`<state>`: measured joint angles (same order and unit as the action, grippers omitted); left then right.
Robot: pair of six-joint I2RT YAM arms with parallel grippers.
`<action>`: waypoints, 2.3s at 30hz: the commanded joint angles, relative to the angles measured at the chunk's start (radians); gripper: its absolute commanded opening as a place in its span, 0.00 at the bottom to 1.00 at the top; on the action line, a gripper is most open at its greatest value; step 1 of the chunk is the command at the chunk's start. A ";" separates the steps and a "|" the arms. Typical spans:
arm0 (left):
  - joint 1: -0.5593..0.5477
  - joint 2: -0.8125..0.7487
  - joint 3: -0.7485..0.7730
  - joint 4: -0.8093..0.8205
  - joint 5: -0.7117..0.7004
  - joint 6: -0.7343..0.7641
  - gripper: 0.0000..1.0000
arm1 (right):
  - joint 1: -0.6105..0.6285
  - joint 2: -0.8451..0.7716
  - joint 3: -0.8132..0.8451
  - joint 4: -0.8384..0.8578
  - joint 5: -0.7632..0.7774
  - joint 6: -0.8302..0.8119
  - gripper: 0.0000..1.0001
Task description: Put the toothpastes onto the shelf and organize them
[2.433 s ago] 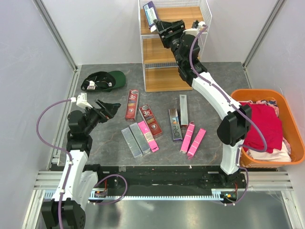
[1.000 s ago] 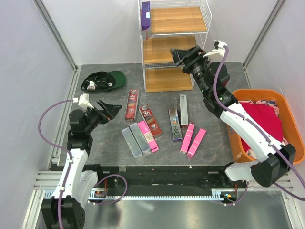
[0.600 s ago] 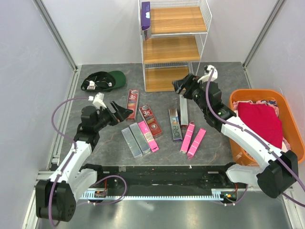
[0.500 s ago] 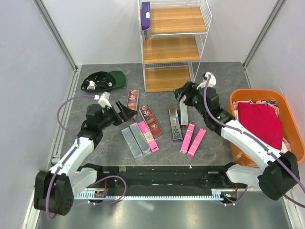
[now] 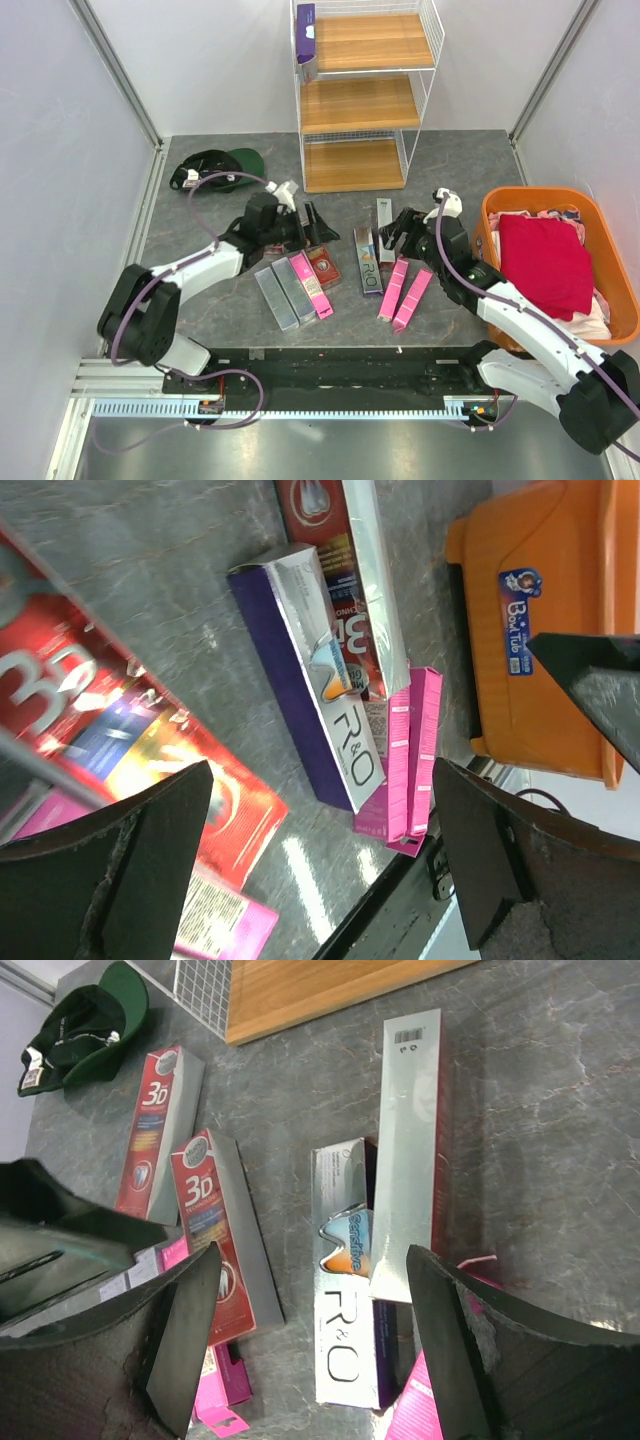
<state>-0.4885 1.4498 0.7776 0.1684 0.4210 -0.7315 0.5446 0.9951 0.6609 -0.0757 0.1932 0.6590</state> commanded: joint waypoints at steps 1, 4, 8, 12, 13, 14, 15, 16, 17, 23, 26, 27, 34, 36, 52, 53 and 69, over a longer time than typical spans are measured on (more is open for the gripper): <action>-0.070 0.119 0.167 -0.059 -0.053 0.044 0.94 | 0.002 -0.049 -0.030 -0.038 0.026 -0.013 0.83; -0.113 0.202 0.273 -0.162 -0.114 0.073 0.91 | 0.003 -0.078 -0.040 -0.045 0.032 -0.009 0.83; -0.139 0.273 0.345 -0.239 -0.154 0.087 0.89 | 0.002 -0.092 -0.024 -0.059 0.022 -0.012 0.83; -0.154 0.346 0.417 -0.277 -0.149 0.092 0.85 | 0.002 -0.098 -0.001 -0.075 0.020 -0.019 0.83; -0.156 0.365 0.428 -0.282 -0.136 0.093 0.84 | 0.002 -0.102 0.000 -0.078 0.022 -0.021 0.83; -0.159 0.397 0.442 -0.290 -0.131 0.092 0.83 | 0.002 -0.107 0.003 -0.078 0.023 -0.022 0.83; -0.162 0.417 0.466 -0.296 -0.128 0.090 0.83 | 0.002 -0.108 0.003 -0.078 0.022 -0.022 0.83; -0.166 0.429 0.479 -0.305 -0.136 0.090 0.83 | 0.000 -0.108 0.003 -0.079 0.020 -0.022 0.83; -0.177 0.457 0.489 -0.308 -0.140 0.093 0.83 | 0.002 -0.110 0.003 -0.082 0.022 -0.022 0.83; -0.226 0.550 0.607 -0.375 -0.175 0.104 0.82 | 0.002 -0.124 0.000 -0.095 0.032 -0.029 0.83; -0.260 0.598 0.676 -0.446 -0.241 0.122 0.81 | 0.000 -0.133 0.000 -0.102 0.037 -0.035 0.83; -0.266 0.625 0.708 -0.464 -0.254 0.124 0.81 | 0.002 -0.135 0.000 -0.105 0.040 -0.035 0.84; -0.326 0.734 0.867 -0.671 -0.477 0.158 0.78 | -0.002 -0.131 0.009 -0.110 0.043 -0.035 0.84; -0.335 0.761 0.923 -0.737 -0.524 0.170 0.77 | 0.000 -0.128 0.011 -0.110 0.040 -0.035 0.84; -0.386 0.805 1.005 -0.816 -0.660 0.202 0.49 | -0.003 -0.124 0.013 -0.111 0.032 -0.035 0.84; -0.386 0.798 1.000 -0.804 -0.657 0.205 0.45 | -0.003 -0.124 0.014 -0.113 0.031 -0.035 0.84; -0.343 0.399 0.729 -0.554 -0.624 0.198 0.41 | -0.003 -0.108 0.100 -0.130 0.019 -0.081 0.84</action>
<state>-0.8585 2.0132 1.5459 -0.5201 -0.1825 -0.5514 0.5442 0.8829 0.6983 -0.2108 0.2169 0.6010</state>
